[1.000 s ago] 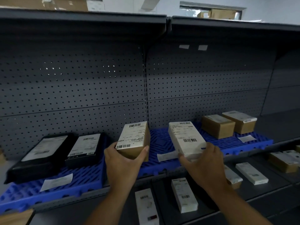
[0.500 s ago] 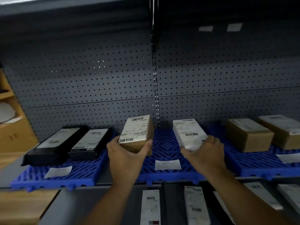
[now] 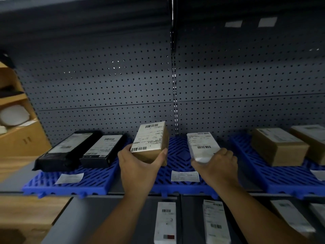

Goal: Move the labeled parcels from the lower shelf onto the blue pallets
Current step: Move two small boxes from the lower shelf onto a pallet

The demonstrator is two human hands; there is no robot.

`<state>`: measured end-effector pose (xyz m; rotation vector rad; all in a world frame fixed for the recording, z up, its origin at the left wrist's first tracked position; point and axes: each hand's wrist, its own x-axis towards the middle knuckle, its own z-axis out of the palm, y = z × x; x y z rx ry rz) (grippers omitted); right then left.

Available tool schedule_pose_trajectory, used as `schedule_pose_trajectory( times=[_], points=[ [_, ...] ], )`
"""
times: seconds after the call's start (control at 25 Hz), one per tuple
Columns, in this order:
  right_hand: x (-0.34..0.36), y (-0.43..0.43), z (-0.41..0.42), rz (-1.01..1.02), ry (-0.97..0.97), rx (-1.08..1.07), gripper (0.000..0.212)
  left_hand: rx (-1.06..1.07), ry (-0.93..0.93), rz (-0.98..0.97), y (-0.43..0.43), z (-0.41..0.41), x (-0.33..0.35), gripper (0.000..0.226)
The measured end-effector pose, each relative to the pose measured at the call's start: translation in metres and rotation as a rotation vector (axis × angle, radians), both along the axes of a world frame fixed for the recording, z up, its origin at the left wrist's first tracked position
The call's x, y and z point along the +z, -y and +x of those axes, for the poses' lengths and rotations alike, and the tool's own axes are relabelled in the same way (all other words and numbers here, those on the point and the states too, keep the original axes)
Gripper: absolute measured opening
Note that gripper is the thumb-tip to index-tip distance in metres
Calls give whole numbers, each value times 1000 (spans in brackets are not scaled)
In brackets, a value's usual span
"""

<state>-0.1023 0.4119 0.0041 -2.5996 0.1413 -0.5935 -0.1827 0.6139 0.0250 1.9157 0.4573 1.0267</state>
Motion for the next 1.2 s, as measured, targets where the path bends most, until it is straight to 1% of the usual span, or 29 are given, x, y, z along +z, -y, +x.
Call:
schedule_pose_trajectory(
  times=[0.12, 0.32, 0.4, 0.52, 0.6, 0.68, 0.92, 1.04, 1.2],
  points=[
    [0, -3, 0, -25, -40, -20, 111, 0, -11, -5, -4, 0, -2, 115],
    [8, -3, -4, -89, -166, -36, 132, -25, -11, -15, -3, 1, -4, 111],
    [11, 1, -11, -64, -152, -31, 132, -37, -6, -25, -1, 2, -4, 111],
    [20, 17, -20, -26, -19, -28, 116, -64, 2, -26, 6, 8, -2, 112],
    [29, 38, -23, -72, 61, -33, 100, -77, 6, -42, 15, 13, 1, 114],
    [39, 64, -25, -160, 78, -47, 89, -71, 5, -58, 28, 17, 6, 115],
    [59, 142, -23, -322, 121, -71, 81, -97, 44, -47, 100, 27, 35, 114],
    [67, 191, -12, -336, 131, -36, 78, -88, 58, -34, 149, 36, 47, 113],
    [75, 277, 17, -338, 149, 24, 75, -54, 75, -36, 234, 59, 49, 112]
  ],
)
